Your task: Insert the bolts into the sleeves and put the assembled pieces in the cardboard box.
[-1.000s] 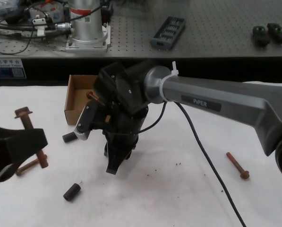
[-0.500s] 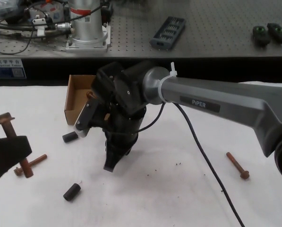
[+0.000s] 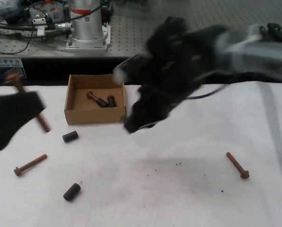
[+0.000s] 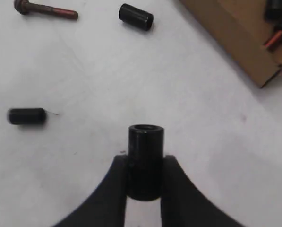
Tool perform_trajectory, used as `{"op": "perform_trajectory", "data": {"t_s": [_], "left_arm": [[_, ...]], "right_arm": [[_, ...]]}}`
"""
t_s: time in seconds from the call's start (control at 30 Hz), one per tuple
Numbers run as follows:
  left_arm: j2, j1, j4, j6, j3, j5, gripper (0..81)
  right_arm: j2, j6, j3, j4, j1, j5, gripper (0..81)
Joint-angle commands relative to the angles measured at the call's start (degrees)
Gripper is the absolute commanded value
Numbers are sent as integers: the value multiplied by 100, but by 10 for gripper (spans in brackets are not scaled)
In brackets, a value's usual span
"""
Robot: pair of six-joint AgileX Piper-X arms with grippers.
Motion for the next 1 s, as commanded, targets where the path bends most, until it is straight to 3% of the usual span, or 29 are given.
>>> {"op": "perform_trajectory", "data": {"t_s": [0.0, 0.2, 0.47, 0.7, 0.97], "left_arm": [[684, 6, -1011, -285, -15, 509, 6], [2269, 6, -3139, -1090, -38, 1264, 6], [3737, 6, -3876, -1378, -502, 1985, 6], [4418, 6, -3886, -1378, -936, 2046, 6], [4896, 6, -3958, -801, -936, 2025, 6]], "right_arm": [[-662, 157, 637, -467, -115, -560, 43], [-2169, 523, 2462, -1966, -273, -1131, 43], [-2666, 1282, 3968, -3369, -278, -1404, 43], [-2666, 1848, 4559, -4678, -278, -1513, 43], [-2666, 1887, 4610, -4962, -385, -1525, 43]]}}
